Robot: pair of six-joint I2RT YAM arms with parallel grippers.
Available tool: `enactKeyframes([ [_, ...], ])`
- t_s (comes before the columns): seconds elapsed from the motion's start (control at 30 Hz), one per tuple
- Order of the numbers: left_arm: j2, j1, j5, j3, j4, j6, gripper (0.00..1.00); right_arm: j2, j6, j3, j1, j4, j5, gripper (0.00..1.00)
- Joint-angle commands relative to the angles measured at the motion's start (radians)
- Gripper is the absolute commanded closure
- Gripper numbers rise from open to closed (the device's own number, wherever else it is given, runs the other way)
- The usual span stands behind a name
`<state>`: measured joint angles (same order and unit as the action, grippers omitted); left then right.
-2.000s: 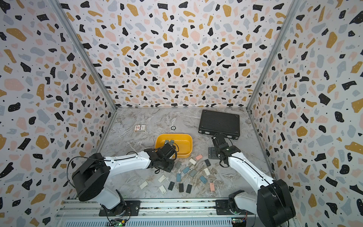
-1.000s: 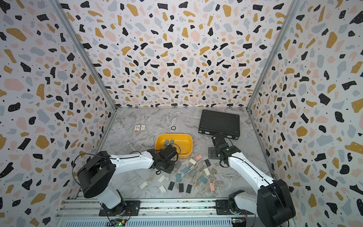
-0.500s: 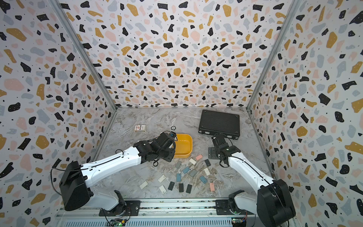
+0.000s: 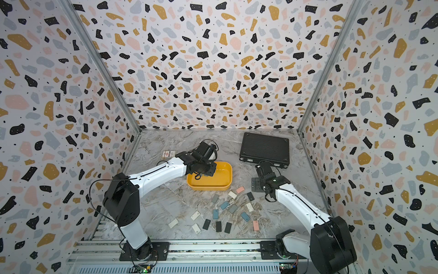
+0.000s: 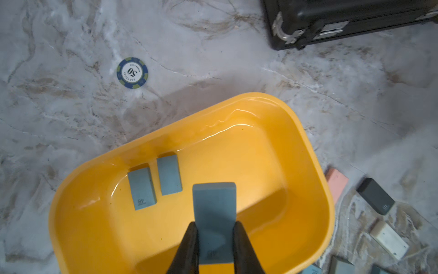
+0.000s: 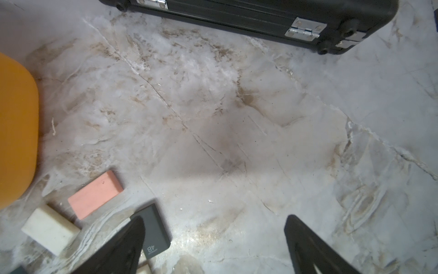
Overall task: Put the eraser in the storage box
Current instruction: Place the eraser in the storage box.
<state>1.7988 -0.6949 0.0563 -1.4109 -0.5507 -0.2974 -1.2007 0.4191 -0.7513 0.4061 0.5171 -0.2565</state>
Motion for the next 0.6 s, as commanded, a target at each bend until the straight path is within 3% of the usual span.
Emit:
enactKeyframes([
  [0.0, 0.047, 0.016, -0.038, -0.053, 0.024, 0.021, 0.79, -0.011, 0.0, -0.031, 0.005, 0.027, -0.011, 0.05],
  [0.57, 0.258, 0.057, -0.086, -0.139, 0.066, -0.005, 0.78, -0.072, 0.013, -0.031, 0.005, 0.001, 0.005, 0.05],
])
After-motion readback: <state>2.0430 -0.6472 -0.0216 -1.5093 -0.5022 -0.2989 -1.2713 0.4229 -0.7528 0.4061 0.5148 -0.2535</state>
